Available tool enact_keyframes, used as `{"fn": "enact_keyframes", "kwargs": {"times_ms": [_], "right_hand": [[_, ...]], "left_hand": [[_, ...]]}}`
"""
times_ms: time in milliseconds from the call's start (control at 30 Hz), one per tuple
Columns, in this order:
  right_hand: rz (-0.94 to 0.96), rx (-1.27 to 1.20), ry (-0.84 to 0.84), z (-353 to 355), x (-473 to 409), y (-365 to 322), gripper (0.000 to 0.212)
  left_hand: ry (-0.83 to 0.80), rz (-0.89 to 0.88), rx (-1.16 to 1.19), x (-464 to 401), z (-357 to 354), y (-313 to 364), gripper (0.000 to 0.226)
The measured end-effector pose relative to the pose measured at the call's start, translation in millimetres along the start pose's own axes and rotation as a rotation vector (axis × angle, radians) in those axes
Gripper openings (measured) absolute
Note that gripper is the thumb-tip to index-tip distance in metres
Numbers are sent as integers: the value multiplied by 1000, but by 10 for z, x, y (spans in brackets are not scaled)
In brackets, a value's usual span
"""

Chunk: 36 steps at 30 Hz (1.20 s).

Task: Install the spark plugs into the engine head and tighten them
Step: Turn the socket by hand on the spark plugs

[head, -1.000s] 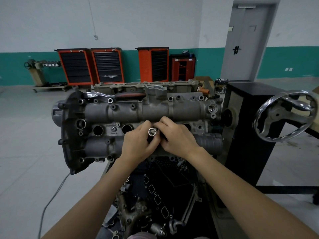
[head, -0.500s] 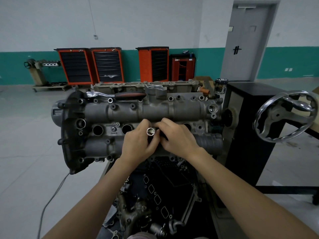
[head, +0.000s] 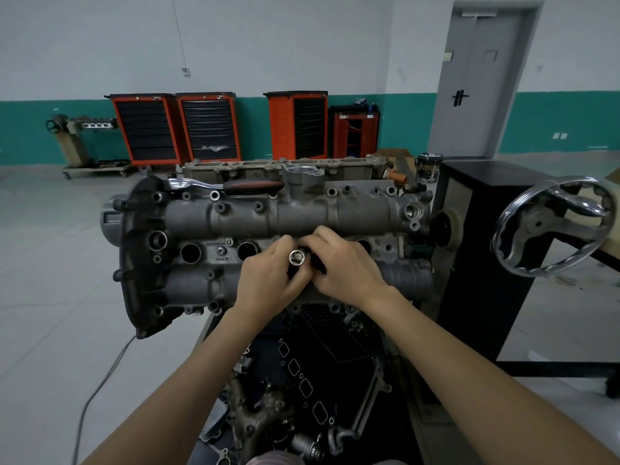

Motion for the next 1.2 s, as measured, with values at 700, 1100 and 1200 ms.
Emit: {"fn": "enact_keyframes", "kwargs": {"times_ms": [700,1100,1200], "right_hand": [[-43,-120,80,37,-14,7,10],[-3,-69,97,51,-3,-13,7],[-26,-81,85,29,-3,1,10]], "left_hand": [[28,-30,-54,-19,-23,-9,43],[1,1,-28,-21,-18,-1,39],[34,-26,-52,-16,-28,-23,42]]}}
Point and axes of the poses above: each hand's wrist, its own x-axis away from the middle knuckle, its own z-axis out of the back of the hand, y = z × x, the point moved 3 cm from there along -x, towards the middle knuckle, and after that the axes turned 1 degree about y, right-handed, at the moved point
